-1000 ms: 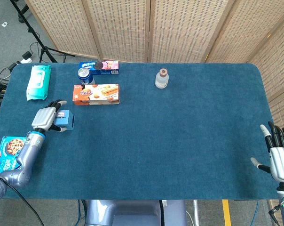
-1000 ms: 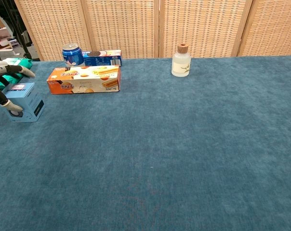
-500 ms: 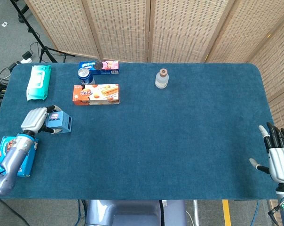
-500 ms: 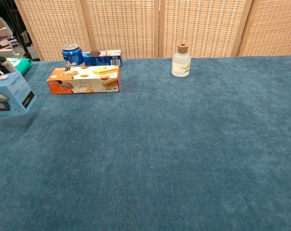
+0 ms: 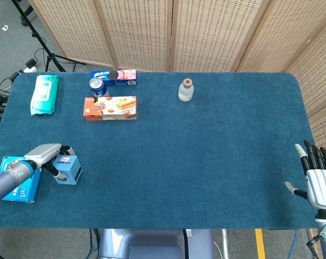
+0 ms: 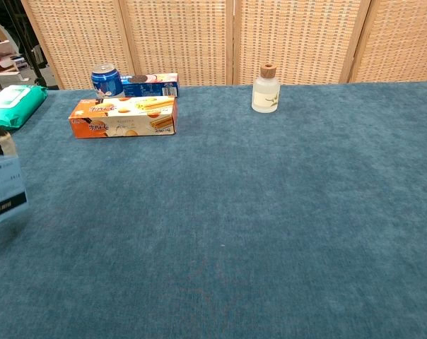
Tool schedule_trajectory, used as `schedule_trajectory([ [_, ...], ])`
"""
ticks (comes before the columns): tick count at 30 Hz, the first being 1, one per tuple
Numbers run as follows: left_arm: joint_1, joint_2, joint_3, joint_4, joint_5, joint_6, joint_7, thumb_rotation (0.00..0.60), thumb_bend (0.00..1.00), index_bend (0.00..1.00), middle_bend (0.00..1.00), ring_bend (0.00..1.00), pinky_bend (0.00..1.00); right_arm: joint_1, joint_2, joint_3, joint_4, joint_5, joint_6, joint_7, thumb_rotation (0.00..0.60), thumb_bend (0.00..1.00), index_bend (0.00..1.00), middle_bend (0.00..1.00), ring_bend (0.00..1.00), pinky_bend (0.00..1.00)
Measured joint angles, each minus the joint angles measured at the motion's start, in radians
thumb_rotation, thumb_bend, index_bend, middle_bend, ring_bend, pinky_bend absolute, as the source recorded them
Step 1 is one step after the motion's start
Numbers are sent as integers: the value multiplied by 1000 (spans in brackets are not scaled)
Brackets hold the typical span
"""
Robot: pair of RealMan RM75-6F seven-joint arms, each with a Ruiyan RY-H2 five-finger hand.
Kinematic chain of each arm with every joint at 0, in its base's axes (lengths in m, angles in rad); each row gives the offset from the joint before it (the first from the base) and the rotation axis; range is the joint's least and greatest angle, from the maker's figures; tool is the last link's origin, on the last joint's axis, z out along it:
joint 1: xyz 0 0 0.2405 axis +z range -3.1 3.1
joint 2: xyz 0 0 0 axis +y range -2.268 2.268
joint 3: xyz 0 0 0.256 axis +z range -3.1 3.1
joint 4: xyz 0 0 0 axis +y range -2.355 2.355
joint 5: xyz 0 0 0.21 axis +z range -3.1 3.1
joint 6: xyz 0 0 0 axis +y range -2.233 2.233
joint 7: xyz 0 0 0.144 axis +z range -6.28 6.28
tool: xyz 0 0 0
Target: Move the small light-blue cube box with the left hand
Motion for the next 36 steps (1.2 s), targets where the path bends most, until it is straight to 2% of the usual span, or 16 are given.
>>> schedule_trajectory([
  [1,-26,-8,7,13,7,-30,-2,600,429,641,521,427,427,0,0,0,0,1,-1,0,600,0,0,0,0,0],
  [3,-49,-30,15,37,10,-51,-1,600,390,548,356,299,364,1,0,1,1,2,-2,1,600,0,0,0,0,0],
  [5,-59,-63,23,60,8,-58,6,600,296,202,56,51,117,1,0,1,1,5,-3,3,600,0,0,0,0,0],
  [6,-62,-77,26,70,6,-58,12,600,257,101,6,6,48,1,1,1,1,5,-4,4,600,0,0,0,0,0],
  [7,-64,-96,30,83,1,-55,19,600,208,15,0,0,1,1,1,2,1,6,-4,6,600,0,0,0,0,0],
  [9,-63,-117,32,97,-6,-37,30,600,159,0,0,0,0,1,2,2,1,7,-5,8,600,0,0,0,0,0],
  [12,-49,-137,27,112,-16,33,48,600,146,0,0,0,0,1,2,1,0,6,-6,9,600,0,0,0,0,0],
  [19,19,-170,17,124,-9,294,122,600,146,0,0,0,0,2,3,-1,-2,4,-6,11,600,0,0,0,0,0],
  [22,51,-166,26,112,16,367,141,600,142,0,0,0,0,0,5,-3,-4,1,-3,14,600,0,0,0,0,0],
  [30,99,-122,98,97,103,433,142,600,97,0,0,0,0,-3,8,-6,-9,-9,6,18,600,0,0,0,0,0],
  [36,128,-188,113,160,110,498,177,600,96,0,0,0,0,-2,8,-10,-11,-15,6,18,600,0,0,0,0,0],
])
